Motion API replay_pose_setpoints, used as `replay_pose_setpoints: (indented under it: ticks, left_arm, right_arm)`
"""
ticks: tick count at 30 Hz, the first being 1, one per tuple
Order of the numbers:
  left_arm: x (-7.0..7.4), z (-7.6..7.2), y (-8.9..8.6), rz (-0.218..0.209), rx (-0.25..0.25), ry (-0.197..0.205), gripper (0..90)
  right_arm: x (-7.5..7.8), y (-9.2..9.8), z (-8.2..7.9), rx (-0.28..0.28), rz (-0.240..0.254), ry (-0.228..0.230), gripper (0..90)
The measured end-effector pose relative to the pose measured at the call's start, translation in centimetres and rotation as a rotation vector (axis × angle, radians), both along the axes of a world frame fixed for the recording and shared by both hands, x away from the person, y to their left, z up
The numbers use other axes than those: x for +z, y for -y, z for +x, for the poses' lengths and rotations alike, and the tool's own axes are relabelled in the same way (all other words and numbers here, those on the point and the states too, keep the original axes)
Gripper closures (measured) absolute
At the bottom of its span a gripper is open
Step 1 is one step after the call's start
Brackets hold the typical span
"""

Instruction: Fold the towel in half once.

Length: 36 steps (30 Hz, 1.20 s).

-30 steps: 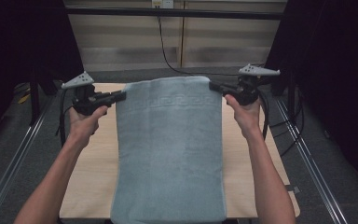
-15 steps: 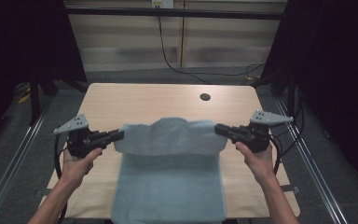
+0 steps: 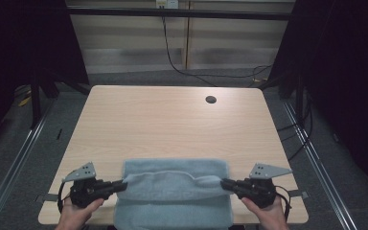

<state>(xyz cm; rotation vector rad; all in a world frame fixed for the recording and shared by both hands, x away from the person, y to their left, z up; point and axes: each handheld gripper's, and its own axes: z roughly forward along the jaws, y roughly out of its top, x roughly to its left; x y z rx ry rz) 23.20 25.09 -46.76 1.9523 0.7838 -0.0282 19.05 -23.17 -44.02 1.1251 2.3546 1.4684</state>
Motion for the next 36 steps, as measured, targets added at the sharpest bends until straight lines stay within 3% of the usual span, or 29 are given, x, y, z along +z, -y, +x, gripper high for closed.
replay_pose_setpoints:
  ticks: [2, 6, 11, 12, 14, 21, 27, 32, 36]
  left_arm:
    - [-1.0, -0.6, 0.2, 0.058, -0.023, -0.024, 85.6]
    - [-2.5, -0.6, 0.9, 0.126, -0.062, -0.071, 85.4]
    - [-3.1, 0.4, 1.9, 0.177, -0.075, -0.056, 85.4]
    - [-3.1, 0.7, 2.1, 0.184, -0.067, -0.049, 85.5]
    - [-3.2, 1.8, 2.4, 0.18, -0.049, -0.042, 85.6]
    - [-3.5, 8.0, 3.5, 0.187, 0.028, -0.016, 85.6]
    - [-3.7, 13.1, 4.2, 0.187, 0.098, -0.014, 85.6]
    - [-3.8, 16.1, 4.4, 0.195, 0.146, 0.001, 85.6]
    - [-3.9, 18.1, 4.5, 0.182, 0.185, -0.015, 85.6]
  right_arm:
    - [-1.6, -0.5, -0.4, 0.013, -0.037, -0.044, 87.2]
    - [-3.7, -0.8, -0.6, 0.02, -0.085, -0.11, 87.2]
    - [-5.1, -1.5, 0.1, 0.012, -0.171, -0.145, 87.1]
    - [-5.2, -1.6, 0.5, 0.008, -0.195, -0.134, 87.0]
    - [-5.2, -1.6, 1.3, -0.003, -0.198, -0.135, 87.1]
    - [-5.4, -1.2, 6.7, -0.074, -0.213, -0.131, 87.1]
    - [-5.6, -1.4, 12.0, -0.143, -0.24, -0.097, 87.2]
    - [-5.8, -1.6, 16.2, -0.195, -0.238, -0.096, 87.1]
    - [-6.0, -1.8, 19.3, -0.229, -0.229, -0.095, 87.1]
